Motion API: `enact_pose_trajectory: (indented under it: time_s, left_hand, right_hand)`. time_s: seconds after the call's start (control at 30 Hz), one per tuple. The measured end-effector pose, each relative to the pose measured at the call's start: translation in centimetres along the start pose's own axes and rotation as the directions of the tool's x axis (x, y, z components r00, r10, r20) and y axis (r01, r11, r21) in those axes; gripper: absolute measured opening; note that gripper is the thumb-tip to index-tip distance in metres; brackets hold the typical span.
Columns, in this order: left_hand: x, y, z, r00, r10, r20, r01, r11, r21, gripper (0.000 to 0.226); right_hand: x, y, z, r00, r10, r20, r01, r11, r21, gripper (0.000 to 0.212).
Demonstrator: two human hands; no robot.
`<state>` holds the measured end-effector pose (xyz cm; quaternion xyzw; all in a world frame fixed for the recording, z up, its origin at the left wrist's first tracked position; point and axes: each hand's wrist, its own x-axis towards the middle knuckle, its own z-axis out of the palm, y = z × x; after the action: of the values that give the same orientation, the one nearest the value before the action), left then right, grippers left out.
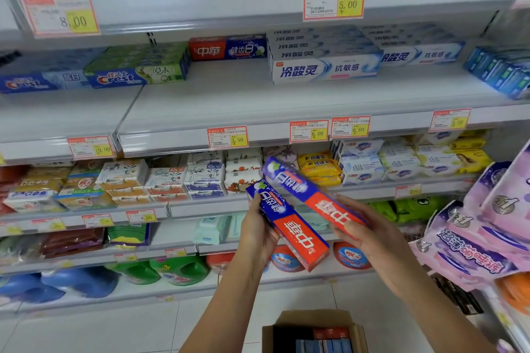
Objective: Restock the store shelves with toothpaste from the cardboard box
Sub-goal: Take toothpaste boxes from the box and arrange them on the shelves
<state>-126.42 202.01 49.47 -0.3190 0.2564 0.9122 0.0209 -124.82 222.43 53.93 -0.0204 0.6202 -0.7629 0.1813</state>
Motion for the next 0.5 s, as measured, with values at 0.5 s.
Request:
enact_pose_trajectory:
  time_s: [0.5]
  left_hand:
    - [-0.6, -1.1, 1.0, 0.994, 0.097, -0.058, -0.092, 0.992, 0.084, 0.055]
  right_hand:
    - [-1.2, 0.2, 1.3, 0.997, 0.019, 0.073, 0.003, 0.957, -0.290, 0.057]
